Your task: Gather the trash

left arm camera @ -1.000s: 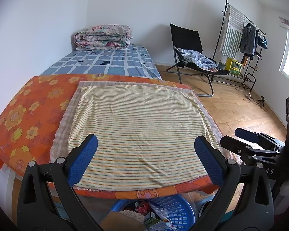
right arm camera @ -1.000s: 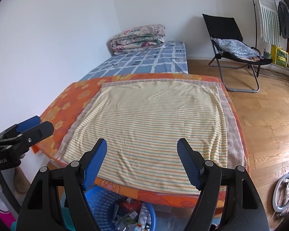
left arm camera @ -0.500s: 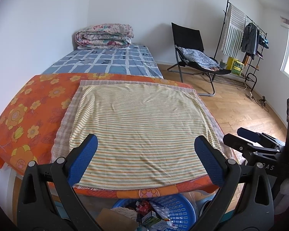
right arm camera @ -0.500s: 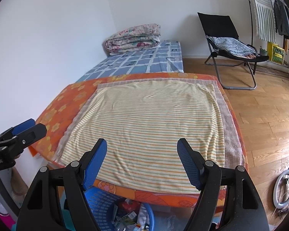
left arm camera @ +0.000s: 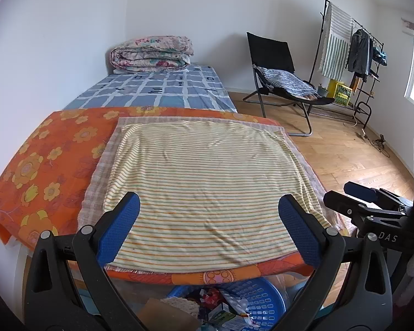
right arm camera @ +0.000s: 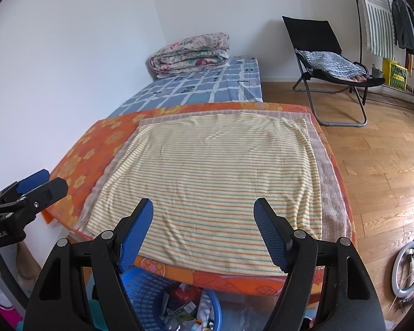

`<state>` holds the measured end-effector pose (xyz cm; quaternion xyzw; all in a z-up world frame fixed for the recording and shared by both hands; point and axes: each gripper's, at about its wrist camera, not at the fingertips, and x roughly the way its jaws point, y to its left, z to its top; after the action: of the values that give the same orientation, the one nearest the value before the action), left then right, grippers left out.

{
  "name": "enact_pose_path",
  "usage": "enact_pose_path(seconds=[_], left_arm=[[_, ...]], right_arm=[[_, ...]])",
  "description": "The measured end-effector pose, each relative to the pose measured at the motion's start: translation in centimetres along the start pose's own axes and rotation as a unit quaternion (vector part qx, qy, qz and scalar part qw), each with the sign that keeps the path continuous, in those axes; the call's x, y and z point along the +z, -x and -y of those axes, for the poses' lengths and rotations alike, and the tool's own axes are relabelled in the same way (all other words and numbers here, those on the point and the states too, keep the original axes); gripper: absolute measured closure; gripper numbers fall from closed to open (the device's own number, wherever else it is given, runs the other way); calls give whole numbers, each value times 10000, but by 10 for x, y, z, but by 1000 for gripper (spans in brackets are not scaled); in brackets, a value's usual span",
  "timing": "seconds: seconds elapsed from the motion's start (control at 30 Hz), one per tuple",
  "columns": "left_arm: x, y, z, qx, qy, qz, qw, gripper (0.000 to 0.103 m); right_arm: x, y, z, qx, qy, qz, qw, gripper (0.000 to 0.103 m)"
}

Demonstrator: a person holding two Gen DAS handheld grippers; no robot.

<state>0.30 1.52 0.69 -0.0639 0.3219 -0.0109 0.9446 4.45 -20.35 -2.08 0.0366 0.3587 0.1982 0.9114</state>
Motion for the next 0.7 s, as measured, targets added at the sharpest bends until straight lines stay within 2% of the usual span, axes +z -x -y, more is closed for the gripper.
enact_pose_path(seconds=[0.7], left_arm=[[-4,-9,-5,131,126,-167,9997,1]], right_arm=[[-1,-1,2,-8,-32,-34,10000,28]])
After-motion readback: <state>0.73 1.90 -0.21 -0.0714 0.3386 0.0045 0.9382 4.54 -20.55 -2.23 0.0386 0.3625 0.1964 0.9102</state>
